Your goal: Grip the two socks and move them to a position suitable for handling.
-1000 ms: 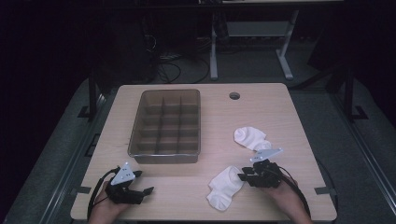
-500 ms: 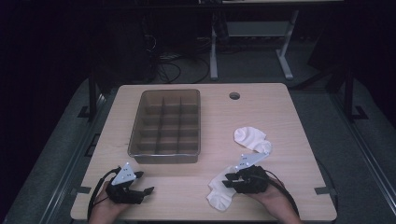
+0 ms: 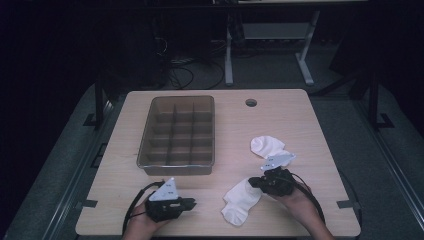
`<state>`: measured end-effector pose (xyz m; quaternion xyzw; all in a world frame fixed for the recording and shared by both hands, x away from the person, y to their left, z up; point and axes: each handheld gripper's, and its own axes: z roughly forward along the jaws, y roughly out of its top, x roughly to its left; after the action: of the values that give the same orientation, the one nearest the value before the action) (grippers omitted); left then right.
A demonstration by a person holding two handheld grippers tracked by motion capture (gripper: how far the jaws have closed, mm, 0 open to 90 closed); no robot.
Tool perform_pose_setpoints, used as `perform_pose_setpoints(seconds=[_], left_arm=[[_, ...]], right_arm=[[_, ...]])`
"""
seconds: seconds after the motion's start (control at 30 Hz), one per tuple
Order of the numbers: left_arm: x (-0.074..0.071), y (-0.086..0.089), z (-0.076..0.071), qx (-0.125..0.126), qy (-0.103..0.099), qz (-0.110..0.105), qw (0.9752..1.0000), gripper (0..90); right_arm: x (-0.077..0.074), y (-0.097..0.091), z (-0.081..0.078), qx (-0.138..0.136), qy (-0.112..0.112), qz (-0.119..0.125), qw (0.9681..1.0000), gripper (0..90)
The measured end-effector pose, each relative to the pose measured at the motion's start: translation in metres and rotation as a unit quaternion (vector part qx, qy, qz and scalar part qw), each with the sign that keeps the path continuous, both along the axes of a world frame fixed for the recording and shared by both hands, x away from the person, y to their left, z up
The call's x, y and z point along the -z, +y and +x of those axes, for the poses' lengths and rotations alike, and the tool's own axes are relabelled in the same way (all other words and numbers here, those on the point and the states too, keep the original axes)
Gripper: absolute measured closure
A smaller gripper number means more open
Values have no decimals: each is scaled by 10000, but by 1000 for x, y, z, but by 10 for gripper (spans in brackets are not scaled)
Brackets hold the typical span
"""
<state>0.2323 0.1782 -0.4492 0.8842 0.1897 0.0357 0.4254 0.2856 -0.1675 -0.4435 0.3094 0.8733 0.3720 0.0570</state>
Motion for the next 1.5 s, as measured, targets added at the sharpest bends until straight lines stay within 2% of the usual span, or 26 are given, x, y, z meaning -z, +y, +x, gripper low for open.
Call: perform_pose_setpoints(seconds=[0.1, 0.17, 0.27, 0.33, 0.47, 0.6, 0.7, 0.8, 0.93, 1.1, 1.3, 1.5], left_arm=[[1, -22, 2, 191, 50, -90, 9998, 845], [1, -35, 3, 266, 85, -166, 9995, 837], [4, -51, 4, 338, 179, -292, 9988, 763], [7, -60, 3, 421, 214, -307, 9984, 752], [11, -74, -2, 602, 265, -281, 9974, 752], [16, -81, -4, 678, 231, -92, 9974, 743], [20, -84, -3, 699, 246, -14, 9972, 747], [22, -84, -2, 687, 203, 119, 9974, 813], [21, -81, 2, 614, 140, 227, 9978, 885], [19, -73, 10, 387, 31, 350, 9986, 889], [18, -62, 19, 138, -48, 446, 9989, 889], [16, -57, 23, 11, -193, 613, 9979, 889]], right_arm=[[1, -4, 1, 40, 1, 27, 10000, 864], [2, -6, 2, 73, 6, 48, 10000, 827], [3, -11, 3, 134, 4, 101, 9999, 770], [3, -13, 4, 168, 32, 154, 9997, 759], [6, -12, 5, 148, 115, 169, 9997, 759], [9, -9, 6, 118, 169, 128, 9997, 749], [12, -8, 7, 94, 203, 53, 9997, 749], [15, -7, 8, 73, 279, -18, 9996, 827], [16, -8, 7, 44, 321, -58, 9995, 857], [15, -9, 4, 47, 342, -40, 9994, 857], [13, -9, -1, -81, 358, 17, 9993, 858], [11, -6, -9, -236, 424, 69, 9988, 860]])
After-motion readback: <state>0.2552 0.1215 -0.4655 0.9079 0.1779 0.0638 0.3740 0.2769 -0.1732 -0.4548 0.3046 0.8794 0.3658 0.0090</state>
